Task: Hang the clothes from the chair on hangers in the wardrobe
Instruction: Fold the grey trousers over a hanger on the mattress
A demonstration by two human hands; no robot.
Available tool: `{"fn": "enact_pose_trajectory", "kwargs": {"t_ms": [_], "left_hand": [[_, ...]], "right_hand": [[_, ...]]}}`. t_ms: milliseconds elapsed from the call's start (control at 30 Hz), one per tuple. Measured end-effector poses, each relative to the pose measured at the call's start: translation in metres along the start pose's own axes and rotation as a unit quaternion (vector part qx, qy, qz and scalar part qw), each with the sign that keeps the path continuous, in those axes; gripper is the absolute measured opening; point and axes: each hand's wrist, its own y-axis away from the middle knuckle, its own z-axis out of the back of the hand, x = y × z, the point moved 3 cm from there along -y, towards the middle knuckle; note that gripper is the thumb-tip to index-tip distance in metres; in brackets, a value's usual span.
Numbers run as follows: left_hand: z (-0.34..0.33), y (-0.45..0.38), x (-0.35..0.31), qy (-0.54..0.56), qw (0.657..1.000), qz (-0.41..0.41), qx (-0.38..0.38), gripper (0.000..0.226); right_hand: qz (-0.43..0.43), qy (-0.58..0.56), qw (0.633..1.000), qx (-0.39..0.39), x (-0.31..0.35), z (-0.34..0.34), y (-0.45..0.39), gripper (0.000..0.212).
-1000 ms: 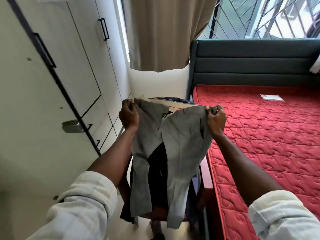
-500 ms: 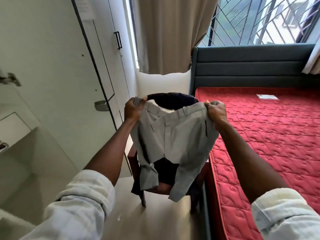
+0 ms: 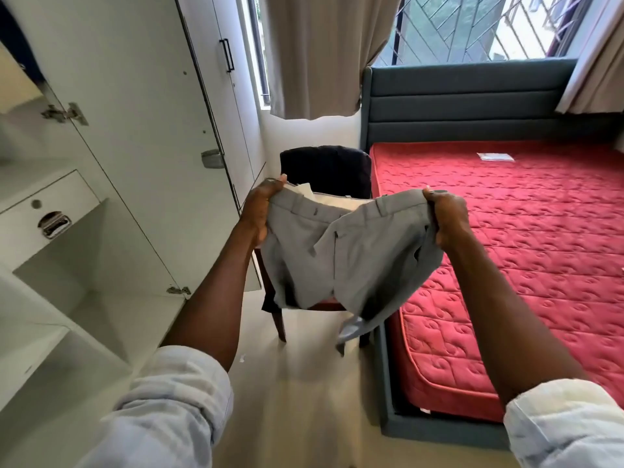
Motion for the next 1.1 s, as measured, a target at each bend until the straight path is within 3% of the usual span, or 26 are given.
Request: {"fn": "enact_pose_trajectory", "kwargs": {"t_ms": [100,200,300,400,467,533,600,733,833,867,933,967,1033,1100], "left_hand": [[-0.023,0.028,-0.013,-0.080,0.995,-0.024,-0.055,0.011],[-0.043,0.049,-0.011,-0.109,0.989,0.027,-0.096,0.020],[-0.082,0.081,-0.008,-0.103,0.983,0.147,0.036,0.022],[-0.130,0.111,-0.004,-0.003,0.982,0.142,0.123,0.024],[-0.164,0.125,0.004,0.009,0.990,0.104,0.098,0.023],[-0.200,0.131,0.024,-0.135,0.990,0.041,0.017,0.030],[-0.236,0.139,0.047,-0.248,0.966,-0.044,-0.058,0.042],[-0.315,0.162,0.104,-0.241,0.962,-0.099,-0.081,0.049],[-0.353,0.167,0.129,-0.217,0.966,-0.101,-0.094,0.052],[-0.367,0.164,0.138,-0.208,0.971,-0.085,-0.087,0.055],[-0.390,0.161,0.151,-0.177,0.982,-0.018,-0.060,0.070],[-0.406,0.161,0.154,-0.145,0.989,0.019,-0.020,0.067],[-0.438,0.160,0.161,-0.066,0.992,0.072,0.085,0.037],[-0.462,0.152,0.171,-0.046,0.979,0.112,0.163,0.039]], "right_hand": [[0.009,-0.028,0.999,-0.024,0.014,0.032,0.024,0.017],[-0.029,-0.014,0.999,0.001,0.025,0.070,0.043,0.013],[-0.115,-0.006,0.980,0.161,0.037,0.116,0.064,0.019],[-0.102,-0.085,0.966,0.222,0.052,0.180,0.075,0.020],[-0.084,-0.096,0.973,0.190,0.055,0.227,0.074,0.017],[-0.038,-0.012,0.994,0.106,0.053,0.281,0.065,0.012],[0.003,0.059,0.997,0.045,0.044,0.328,0.053,0.015],[0.033,0.082,0.996,-0.009,0.041,0.403,0.060,0.026],[-0.022,0.043,0.999,0.024,0.044,0.440,0.059,0.013],[-0.025,0.042,0.999,0.021,0.046,0.455,0.051,0.009],[0.002,0.063,0.998,-0.014,0.044,0.487,0.022,0.038],[0.013,0.081,0.996,-0.029,0.047,0.501,0.011,0.038],[0.029,0.113,0.992,-0.046,0.054,0.519,-0.006,0.029],[0.036,0.157,0.983,-0.084,0.056,0.534,-0.025,0.029]]}}
